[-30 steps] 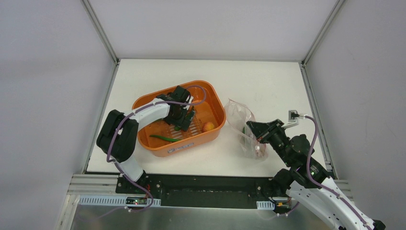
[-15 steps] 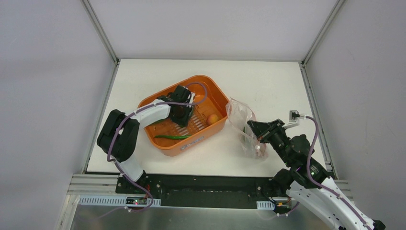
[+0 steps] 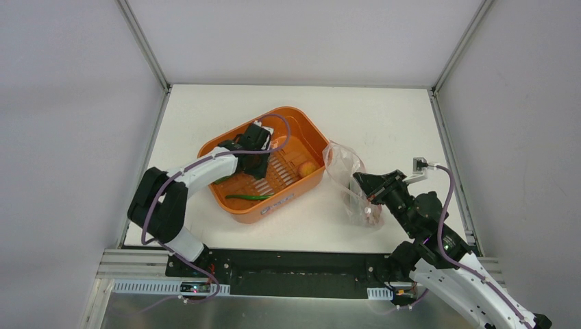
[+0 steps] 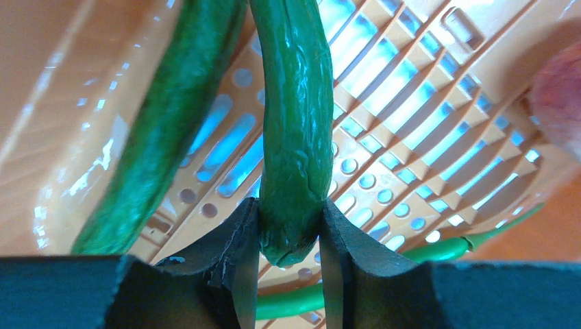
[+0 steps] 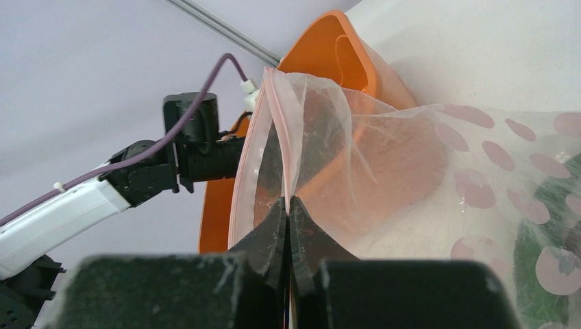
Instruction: Place the food in the zip-top bag and seal the zipper
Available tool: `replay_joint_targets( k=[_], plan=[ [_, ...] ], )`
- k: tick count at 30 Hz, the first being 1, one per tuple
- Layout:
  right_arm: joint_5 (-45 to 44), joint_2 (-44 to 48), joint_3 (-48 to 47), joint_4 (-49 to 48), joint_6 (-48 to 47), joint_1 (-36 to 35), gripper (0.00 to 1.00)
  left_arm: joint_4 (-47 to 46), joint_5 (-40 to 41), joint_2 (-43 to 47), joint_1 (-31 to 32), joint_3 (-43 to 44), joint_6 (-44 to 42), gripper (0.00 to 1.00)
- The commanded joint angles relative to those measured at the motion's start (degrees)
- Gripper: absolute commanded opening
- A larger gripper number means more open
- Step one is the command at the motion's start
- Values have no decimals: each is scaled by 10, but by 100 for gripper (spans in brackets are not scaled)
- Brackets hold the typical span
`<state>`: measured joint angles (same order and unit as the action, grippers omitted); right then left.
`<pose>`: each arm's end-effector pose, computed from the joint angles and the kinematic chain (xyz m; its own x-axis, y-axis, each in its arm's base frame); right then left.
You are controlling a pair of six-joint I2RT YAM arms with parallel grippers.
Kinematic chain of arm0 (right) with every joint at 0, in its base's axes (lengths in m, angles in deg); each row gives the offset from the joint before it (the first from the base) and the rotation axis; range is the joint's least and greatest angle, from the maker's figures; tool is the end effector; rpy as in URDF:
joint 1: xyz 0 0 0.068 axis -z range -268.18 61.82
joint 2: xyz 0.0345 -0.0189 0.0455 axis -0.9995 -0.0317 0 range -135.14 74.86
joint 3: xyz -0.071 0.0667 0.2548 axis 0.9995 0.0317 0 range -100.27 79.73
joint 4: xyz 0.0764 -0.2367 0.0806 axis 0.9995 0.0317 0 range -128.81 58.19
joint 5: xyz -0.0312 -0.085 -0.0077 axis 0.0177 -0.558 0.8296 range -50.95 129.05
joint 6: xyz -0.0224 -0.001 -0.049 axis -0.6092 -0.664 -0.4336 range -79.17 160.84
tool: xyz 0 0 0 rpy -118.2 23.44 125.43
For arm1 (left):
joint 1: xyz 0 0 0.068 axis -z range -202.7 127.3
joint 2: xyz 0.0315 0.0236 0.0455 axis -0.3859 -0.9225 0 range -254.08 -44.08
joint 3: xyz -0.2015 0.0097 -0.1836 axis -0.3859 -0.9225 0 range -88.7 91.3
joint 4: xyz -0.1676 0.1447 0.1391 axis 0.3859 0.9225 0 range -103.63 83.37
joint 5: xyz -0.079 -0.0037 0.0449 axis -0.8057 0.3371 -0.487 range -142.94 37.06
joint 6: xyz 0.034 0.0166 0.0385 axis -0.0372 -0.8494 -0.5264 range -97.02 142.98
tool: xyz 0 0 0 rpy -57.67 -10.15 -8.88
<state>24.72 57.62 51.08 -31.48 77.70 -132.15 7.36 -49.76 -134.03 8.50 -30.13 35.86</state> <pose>0.0812 0.0661 0.3068 -0.2559 0.5608 -0.7874 -0.4268 0.6654 0.6125 0.2808 -0.1677 0.2143 -0.7694 0.2057 -0.6048 0.3249 0.9411 -0.0933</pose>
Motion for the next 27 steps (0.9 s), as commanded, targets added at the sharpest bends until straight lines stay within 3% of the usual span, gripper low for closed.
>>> replay_joint_targets(
  k=[1,14,22,27],
  plan=[
    [-8,6,-3,-16,4,2,0,20,24,75,7,13,4,4],
    [0,2,-1,-20,10,2,0,4,-8,195,7,3,16,4],
    [26,-21,-5,-33,11,2,0,-103,-207,280,9,-25,9,5],
    [36,-27,-6,-41,8,2,0,-96,-312,293,37,1,-6,2]
  ],
)
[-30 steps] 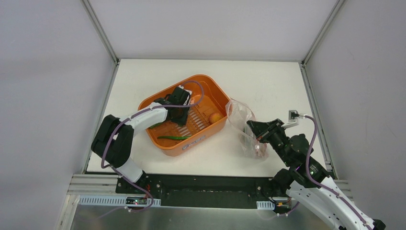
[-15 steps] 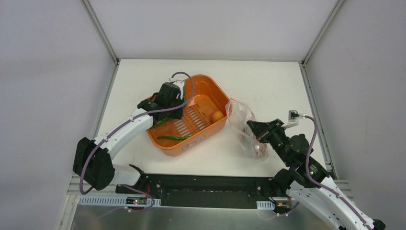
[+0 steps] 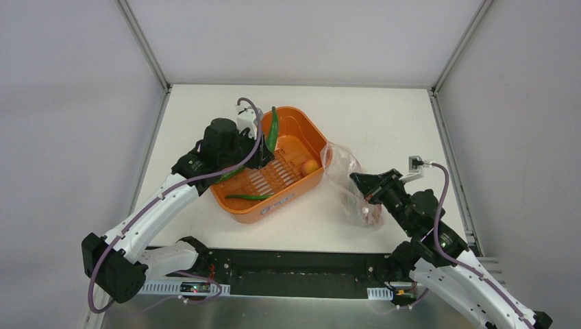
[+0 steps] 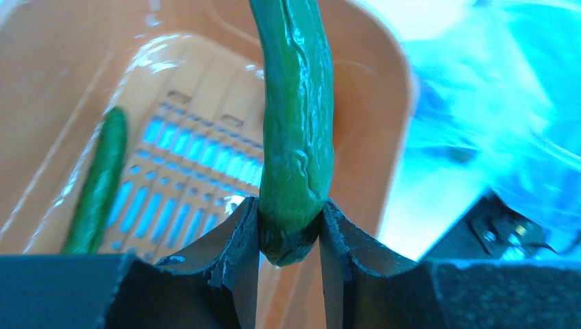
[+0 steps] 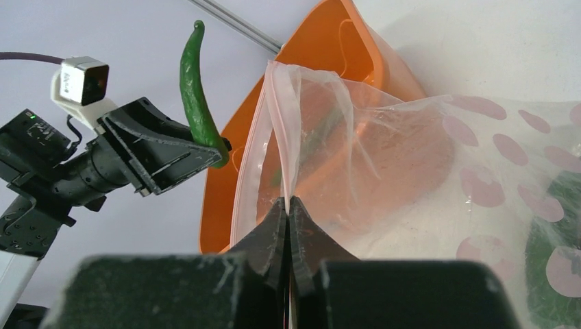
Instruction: Place the food in the zip-top bag and seal the zipper
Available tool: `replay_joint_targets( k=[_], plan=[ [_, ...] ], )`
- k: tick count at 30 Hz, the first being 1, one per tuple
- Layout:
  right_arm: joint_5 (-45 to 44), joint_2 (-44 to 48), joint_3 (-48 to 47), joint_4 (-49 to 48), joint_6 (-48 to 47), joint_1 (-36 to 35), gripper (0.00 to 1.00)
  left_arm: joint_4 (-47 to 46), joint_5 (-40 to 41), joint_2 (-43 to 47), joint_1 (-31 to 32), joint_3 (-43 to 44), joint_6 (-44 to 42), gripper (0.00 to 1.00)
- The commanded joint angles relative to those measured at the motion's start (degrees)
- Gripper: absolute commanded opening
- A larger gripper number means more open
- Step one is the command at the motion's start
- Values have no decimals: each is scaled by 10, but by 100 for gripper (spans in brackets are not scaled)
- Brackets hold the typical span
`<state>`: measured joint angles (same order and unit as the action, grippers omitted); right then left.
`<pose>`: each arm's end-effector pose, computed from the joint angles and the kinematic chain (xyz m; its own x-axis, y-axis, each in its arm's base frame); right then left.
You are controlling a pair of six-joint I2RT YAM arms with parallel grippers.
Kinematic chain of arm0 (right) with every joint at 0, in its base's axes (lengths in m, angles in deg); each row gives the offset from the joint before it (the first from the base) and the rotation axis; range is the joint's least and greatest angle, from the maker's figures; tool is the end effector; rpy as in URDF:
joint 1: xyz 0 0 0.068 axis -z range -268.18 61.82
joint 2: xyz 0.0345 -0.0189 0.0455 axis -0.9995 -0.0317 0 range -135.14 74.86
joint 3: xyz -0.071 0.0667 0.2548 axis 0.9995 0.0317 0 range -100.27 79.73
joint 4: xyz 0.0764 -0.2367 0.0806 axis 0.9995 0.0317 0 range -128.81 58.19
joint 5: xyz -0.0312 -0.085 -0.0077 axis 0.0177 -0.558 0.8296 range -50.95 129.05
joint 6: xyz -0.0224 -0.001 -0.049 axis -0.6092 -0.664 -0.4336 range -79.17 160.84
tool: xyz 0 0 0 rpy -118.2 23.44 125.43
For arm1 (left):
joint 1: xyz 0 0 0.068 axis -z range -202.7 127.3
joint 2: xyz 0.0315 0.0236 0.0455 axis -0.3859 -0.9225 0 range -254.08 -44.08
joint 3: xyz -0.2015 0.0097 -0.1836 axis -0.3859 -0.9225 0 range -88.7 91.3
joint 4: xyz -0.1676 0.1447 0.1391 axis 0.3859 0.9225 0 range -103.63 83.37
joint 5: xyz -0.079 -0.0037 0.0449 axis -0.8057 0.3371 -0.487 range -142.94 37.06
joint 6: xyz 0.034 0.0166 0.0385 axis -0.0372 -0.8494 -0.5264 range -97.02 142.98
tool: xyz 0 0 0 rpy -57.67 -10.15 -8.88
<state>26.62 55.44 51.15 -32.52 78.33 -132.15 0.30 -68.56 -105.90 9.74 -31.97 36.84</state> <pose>0.0859 0.0722 0.3050 -0.2898 0.5463 -0.7858 -0.4371 0.6549 0.6165 0.2034 -0.1406 0.3489 -0.4424 0.0078 -0.8968 0.6442 0.6984 -0.3118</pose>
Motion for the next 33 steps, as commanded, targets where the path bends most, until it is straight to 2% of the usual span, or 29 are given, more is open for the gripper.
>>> replay_joint_targets(
  k=[1,6,11,15,18,21,29,33],
  plan=[
    [18,-7,-7,-32,0,2,0,-16,-140,13,36,26,-21,2],
    [18,-20,-7,-34,-7,2,0,78,-161,12,103,73,-63,2],
    [40,-38,-13,-38,-33,2,0,248,-199,-18,149,157,-104,3],
    [68,-58,-19,-44,-87,2,0,389,-164,-57,183,224,-124,3],
    [80,-71,-32,-44,-129,2,0,453,-145,-93,205,266,-126,1],
    [110,-92,-57,-34,-167,1,0,465,-111,-123,223,289,-113,0],
    [144,-139,-135,34,-234,-4,0,463,-86,-186,239,350,-96,0],
    [170,-159,-188,95,-278,-9,0,438,-66,-201,239,381,-70,0]
  ],
)
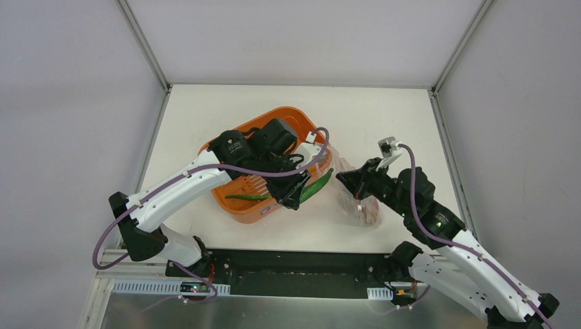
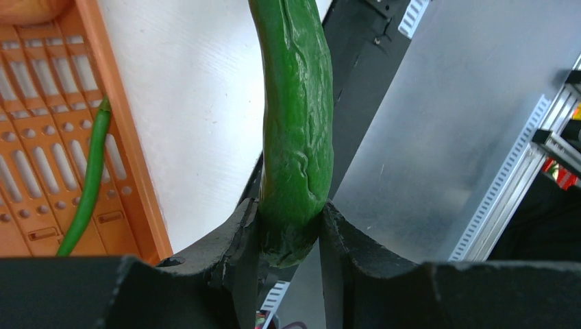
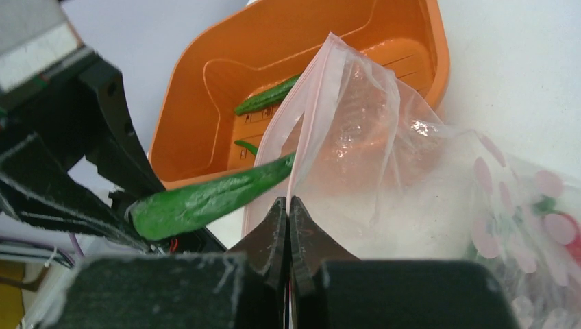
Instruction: Place the food in the zip-top bag and seal the zipper
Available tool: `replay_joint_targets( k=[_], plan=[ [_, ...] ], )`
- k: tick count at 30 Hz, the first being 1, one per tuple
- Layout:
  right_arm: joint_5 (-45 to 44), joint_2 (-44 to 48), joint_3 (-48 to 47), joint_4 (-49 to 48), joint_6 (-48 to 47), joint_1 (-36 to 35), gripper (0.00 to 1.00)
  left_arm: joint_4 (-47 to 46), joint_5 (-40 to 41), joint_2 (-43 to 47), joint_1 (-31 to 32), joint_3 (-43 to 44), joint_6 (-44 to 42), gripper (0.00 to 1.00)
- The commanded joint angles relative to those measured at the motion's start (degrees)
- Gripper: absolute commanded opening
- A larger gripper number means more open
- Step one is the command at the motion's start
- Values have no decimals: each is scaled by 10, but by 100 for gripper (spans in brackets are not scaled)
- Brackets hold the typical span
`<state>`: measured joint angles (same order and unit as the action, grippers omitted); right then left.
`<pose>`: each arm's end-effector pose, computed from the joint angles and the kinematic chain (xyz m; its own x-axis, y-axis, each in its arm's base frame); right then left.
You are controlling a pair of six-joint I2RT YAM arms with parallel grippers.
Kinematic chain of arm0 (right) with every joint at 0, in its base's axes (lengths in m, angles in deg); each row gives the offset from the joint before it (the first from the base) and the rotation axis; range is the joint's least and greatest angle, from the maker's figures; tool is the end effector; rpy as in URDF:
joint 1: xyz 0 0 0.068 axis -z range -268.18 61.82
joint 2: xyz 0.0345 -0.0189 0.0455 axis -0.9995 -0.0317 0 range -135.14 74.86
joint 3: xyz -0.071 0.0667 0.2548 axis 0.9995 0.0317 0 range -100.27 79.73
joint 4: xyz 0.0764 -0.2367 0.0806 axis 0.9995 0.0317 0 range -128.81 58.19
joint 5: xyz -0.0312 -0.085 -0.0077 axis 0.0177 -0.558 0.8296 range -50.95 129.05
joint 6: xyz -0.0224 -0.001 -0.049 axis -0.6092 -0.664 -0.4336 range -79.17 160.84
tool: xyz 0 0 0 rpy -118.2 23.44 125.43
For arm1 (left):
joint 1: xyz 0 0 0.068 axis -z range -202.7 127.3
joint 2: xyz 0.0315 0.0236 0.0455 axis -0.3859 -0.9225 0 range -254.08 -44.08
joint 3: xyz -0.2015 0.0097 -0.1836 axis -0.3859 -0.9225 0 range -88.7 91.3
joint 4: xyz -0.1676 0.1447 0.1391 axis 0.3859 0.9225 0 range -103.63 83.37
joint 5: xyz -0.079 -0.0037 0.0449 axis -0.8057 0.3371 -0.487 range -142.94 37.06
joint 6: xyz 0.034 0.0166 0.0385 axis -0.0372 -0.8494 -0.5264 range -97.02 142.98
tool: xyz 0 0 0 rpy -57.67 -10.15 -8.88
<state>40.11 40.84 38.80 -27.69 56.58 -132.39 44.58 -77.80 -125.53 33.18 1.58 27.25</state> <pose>0.1045 0.1026 0.3422 -0.2433 0.1418 -0.9595 -0.6695 0.6913 0.2719 0.1463 -0.2426 0.3907 -0.4920 0.6057 -0.6253 0.8704 0.3284 -0.3668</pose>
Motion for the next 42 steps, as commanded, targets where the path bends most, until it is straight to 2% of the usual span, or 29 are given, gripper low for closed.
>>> replay_joint_targets(
  k=[1,5,11,17,25,28,35,39,42],
  plan=[
    [35,-19,-75,65,-71,-8,0,-9,23,-7,5,53,29,0],
    [27,-28,-104,110,-110,-13,0,-5,22,-18,5,71,21,0],
    [14,-15,-121,107,-170,-15,0,69,50,-77,5,142,-10,0],
    [-115,-26,-144,107,-213,-14,0,79,40,-106,5,180,-8,0],
    [-45,-40,-161,98,-293,-15,0,100,35,-142,5,234,-5,0],
    [-42,-40,-158,85,-309,-15,0,93,45,-145,5,229,10,0],
    [-142,-44,-169,82,-369,-15,0,20,37,-151,5,191,56,0],
    [-238,-28,-162,72,-397,-15,0,15,29,-181,5,241,58,0],
    [-267,-10,-164,62,-412,-15,0,19,21,-219,5,304,54,0]
  ],
)
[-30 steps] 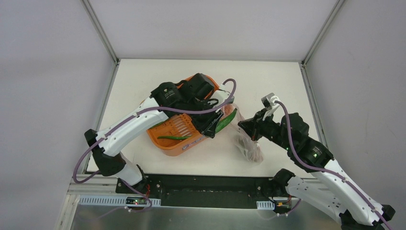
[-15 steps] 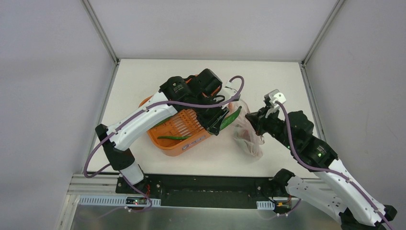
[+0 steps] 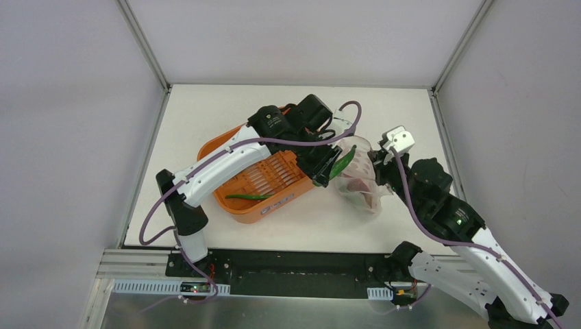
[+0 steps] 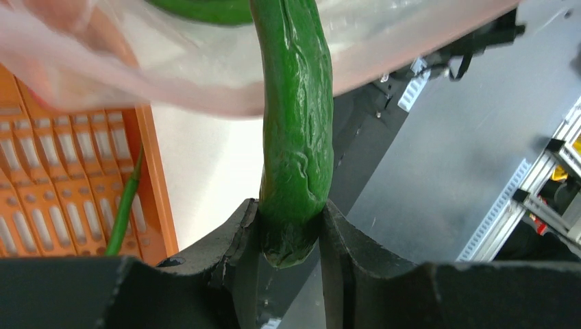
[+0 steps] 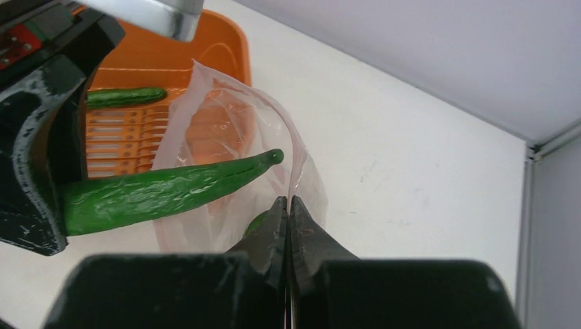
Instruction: Place the food in the zip-top bag and seal the zipper
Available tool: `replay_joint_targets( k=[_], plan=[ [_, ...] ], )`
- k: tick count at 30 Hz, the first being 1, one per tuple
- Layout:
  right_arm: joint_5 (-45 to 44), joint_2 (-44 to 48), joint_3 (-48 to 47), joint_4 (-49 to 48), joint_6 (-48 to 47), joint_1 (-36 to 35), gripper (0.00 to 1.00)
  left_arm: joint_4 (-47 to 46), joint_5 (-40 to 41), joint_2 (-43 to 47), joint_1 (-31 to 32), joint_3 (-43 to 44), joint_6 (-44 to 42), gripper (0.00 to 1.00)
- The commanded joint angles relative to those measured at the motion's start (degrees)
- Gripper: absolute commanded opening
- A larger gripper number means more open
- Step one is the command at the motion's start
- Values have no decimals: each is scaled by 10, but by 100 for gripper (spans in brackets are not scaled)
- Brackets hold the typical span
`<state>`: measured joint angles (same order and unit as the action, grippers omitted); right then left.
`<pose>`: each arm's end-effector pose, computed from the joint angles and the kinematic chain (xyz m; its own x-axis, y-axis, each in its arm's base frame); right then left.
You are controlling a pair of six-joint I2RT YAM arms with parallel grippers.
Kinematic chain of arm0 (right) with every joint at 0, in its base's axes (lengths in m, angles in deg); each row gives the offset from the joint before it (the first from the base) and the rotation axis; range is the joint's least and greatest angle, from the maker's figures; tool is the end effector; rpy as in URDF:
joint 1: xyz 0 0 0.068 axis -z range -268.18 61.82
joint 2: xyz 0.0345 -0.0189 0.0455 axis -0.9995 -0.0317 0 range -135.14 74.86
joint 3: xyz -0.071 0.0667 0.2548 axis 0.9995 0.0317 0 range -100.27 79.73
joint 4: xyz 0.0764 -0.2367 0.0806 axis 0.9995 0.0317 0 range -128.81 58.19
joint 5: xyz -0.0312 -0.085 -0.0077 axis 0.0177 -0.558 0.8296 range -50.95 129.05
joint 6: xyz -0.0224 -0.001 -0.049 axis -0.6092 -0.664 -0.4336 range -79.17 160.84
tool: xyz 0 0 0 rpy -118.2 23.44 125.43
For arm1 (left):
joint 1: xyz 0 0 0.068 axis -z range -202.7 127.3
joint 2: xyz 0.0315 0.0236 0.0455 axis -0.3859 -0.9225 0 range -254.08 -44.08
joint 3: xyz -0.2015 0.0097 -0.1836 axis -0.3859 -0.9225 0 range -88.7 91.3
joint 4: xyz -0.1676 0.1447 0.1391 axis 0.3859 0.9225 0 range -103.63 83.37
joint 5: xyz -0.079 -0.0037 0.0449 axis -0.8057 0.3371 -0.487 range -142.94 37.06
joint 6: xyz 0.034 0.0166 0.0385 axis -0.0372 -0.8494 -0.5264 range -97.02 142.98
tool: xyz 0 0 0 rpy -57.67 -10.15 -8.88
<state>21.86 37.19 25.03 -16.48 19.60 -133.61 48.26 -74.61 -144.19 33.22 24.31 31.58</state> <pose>0.1024 0.0889 0.3940 0.1114 -0.3800 -0.9183 -0.4654 0.7965 -0.3861 0.1920 -0.3072 0.4057 -0.5536 0.5702 -0.6070 0.8320 0.4099 -0.3737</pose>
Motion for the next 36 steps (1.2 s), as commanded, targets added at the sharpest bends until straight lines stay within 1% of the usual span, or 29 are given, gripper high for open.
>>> replay_joint_targets(
  k=[1,4,6,9,12,15,18,24,25,28,32,36],
  plan=[
    [-83,31,-29,-51,-46,-3,0,-14,-12,-49,4,112,11,0],
    [-73,42,-39,-53,-52,-3,0,7,-20,-92,4,190,13,0],
    [-48,46,-37,-43,-51,-3,0,6,-22,-101,3,190,18,0],
    [-8,50,-8,-35,-16,-2,0,-31,-18,-89,1,124,39,0],
    [14,62,58,-69,36,-2,0,-90,-23,-66,-4,35,69,0],
    [39,80,119,-97,75,-2,0,-137,-32,-46,-8,-30,94,0],
    [69,93,142,-105,95,-2,0,-159,-37,-37,-10,-73,112,0],
    [144,106,164,-103,130,-2,0,-171,-48,-37,-11,-95,131,0],
    [149,109,169,-105,143,-3,0,-174,-47,-35,-11,-99,133,1],
    [151,118,180,-110,172,-2,0,-183,-44,-25,-11,-108,138,10],
    [160,129,188,-112,207,-3,0,-184,-43,-17,-11,-105,139,16],
    [177,144,205,-130,241,-2,0,-189,-49,-18,-13,-103,143,21]
  ],
)
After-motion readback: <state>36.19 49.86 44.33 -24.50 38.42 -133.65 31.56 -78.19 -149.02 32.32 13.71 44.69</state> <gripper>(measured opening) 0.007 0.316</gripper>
